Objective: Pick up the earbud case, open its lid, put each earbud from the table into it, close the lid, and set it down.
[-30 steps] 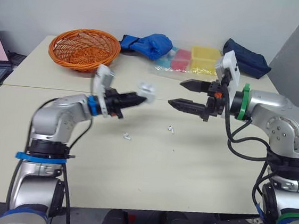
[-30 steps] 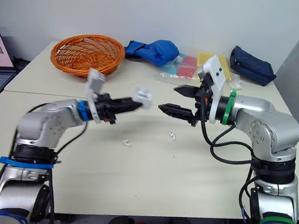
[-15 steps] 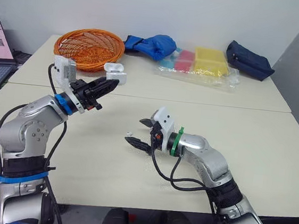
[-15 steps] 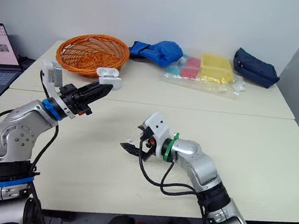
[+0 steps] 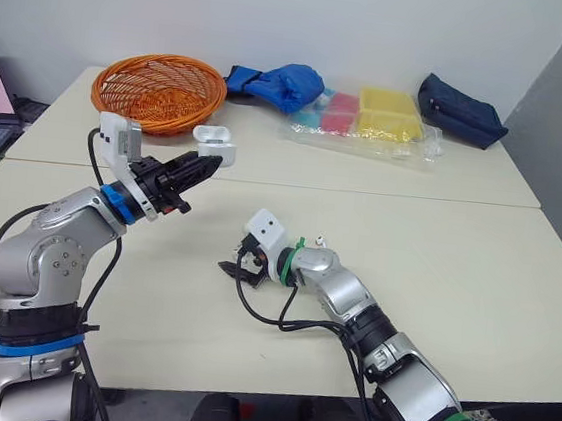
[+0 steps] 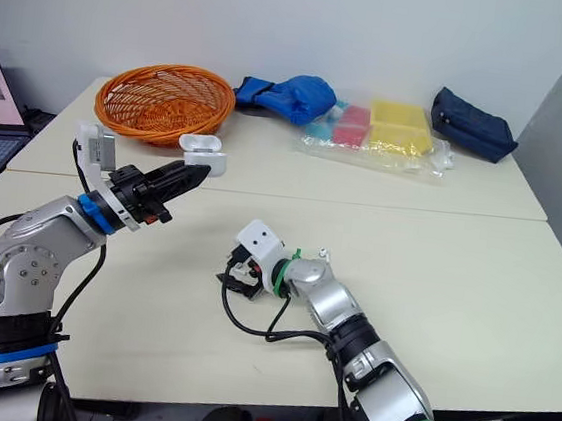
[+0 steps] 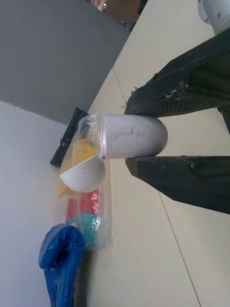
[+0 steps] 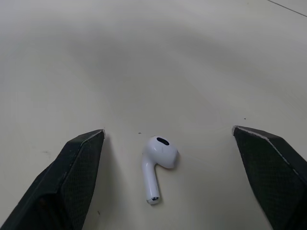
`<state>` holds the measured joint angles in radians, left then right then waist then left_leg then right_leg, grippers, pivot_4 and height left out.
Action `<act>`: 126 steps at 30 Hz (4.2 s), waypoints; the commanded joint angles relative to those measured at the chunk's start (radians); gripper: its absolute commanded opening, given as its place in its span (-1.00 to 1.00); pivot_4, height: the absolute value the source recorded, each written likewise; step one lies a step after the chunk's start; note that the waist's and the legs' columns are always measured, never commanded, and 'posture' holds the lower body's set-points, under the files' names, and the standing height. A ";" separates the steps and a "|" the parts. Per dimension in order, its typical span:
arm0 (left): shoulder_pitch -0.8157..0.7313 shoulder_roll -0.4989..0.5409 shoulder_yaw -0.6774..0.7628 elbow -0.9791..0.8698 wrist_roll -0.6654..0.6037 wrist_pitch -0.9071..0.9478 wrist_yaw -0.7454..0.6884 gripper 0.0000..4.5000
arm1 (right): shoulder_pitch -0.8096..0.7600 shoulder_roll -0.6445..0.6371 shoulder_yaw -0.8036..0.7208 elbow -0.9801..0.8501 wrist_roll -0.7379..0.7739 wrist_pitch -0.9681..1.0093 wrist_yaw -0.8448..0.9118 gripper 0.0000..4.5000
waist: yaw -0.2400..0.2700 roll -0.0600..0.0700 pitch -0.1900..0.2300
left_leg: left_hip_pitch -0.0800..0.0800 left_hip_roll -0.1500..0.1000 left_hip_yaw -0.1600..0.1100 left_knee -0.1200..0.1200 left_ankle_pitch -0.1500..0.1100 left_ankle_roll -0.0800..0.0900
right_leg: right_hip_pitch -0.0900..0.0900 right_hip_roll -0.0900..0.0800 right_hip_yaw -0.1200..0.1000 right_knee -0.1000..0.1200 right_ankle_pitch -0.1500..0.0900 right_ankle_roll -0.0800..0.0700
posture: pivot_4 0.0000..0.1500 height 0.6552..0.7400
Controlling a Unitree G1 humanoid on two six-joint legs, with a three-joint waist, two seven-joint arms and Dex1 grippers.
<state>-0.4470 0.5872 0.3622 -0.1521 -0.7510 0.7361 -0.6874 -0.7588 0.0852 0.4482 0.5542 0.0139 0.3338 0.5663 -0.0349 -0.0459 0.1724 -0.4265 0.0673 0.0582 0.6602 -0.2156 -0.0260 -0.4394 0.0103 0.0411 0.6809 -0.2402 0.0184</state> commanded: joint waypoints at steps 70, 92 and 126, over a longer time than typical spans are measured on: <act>0.276 -0.285 -0.247 -0.231 0.243 -0.452 0.108 -0.67 | 0.372 -1.184 -0.261 -0.362 0.045 -0.042 0.832 -0.81 | 0.008 0.004 0.003 | 0.006 -0.004 0.002 0.000 0.000 0.001 | 0.006 -0.003 0.003 -0.001 -0.006 -0.003 | 1.00 1.00; 0.279 -0.256 -0.242 -0.235 0.241 -0.467 0.109 -0.67 | 0.345 -1.248 -0.243 -0.256 -0.053 -0.132 0.874 0.97 | 0.006 0.004 0.003 | 0.013 -0.004 0.002 -0.001 0.000 0.000 | 0.014 -0.003 0.002 -0.003 -0.007 -0.004 | 1.00 1.00; 0.285 -0.244 -0.249 -0.251 0.244 -0.452 0.121 -0.67 | 0.415 -1.239 -0.248 -0.506 0.009 0.192 0.812 0.10 | 0.005 0.005 0.004 | 0.013 -0.004 0.001 -0.001 0.000 0.000 | 0.014 -0.003 0.002 -0.005 -0.007 -0.004 | 1.00 1.00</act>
<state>-0.1584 0.3345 0.1135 -0.3485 -0.5017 0.2947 -0.5695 -0.3373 -1.1480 0.2160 0.0553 0.0224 0.5198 1.3833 -0.0302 -0.0407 0.1761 -0.4140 0.0632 0.0593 0.6593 -0.2159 -0.0258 -0.4253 0.0070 0.0431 0.6761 -0.2473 0.0143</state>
